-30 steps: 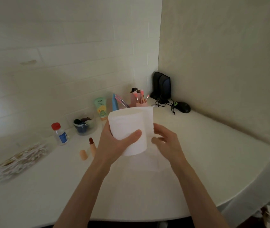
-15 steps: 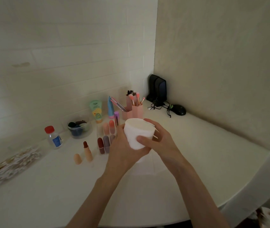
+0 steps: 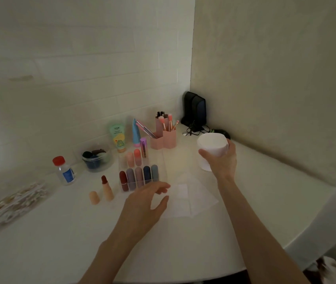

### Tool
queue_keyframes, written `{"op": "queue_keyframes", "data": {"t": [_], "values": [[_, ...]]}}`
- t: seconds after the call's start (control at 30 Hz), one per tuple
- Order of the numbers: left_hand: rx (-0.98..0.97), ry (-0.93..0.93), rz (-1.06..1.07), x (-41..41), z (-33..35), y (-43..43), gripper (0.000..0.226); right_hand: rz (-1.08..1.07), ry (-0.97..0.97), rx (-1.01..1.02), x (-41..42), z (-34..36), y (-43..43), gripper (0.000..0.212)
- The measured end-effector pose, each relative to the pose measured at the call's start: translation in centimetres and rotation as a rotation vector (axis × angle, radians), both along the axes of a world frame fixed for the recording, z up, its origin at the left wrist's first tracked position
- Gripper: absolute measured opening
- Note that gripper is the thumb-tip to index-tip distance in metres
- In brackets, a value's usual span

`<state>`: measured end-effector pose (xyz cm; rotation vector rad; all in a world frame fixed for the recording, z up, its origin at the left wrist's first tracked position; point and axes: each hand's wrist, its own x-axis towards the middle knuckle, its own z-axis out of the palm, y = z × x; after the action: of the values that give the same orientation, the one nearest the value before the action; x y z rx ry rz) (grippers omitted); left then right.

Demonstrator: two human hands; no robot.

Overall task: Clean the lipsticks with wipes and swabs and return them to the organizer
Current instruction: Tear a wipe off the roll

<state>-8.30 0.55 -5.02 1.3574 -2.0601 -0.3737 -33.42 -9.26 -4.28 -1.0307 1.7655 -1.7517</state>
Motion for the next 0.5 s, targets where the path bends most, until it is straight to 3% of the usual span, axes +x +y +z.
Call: {"op": "queue_keyframes", "data": {"t": [0.2,0.3,0.4,0.5], "values": [[0.041,-0.067,0.023,1.1,-0.5,-0.1,0.029,-0.027,0.008,0.033,-0.5,-1.2,-1.3,0.100],[0.080,-0.088,0.030,1.4,-0.6,-0.1,0.028,-0.159,0.205,0.053,0.4,-1.1,-0.8,0.105],[0.102,-0.108,0.031,2.0,-1.1,-0.1,0.028,-0.249,0.352,-0.170,2.4,-0.9,1.5,0.060],[0.133,-0.128,0.021,2.5,-1.4,0.1,0.028,0.110,0.442,-0.106,3.9,-0.8,3.4,0.019]]}}
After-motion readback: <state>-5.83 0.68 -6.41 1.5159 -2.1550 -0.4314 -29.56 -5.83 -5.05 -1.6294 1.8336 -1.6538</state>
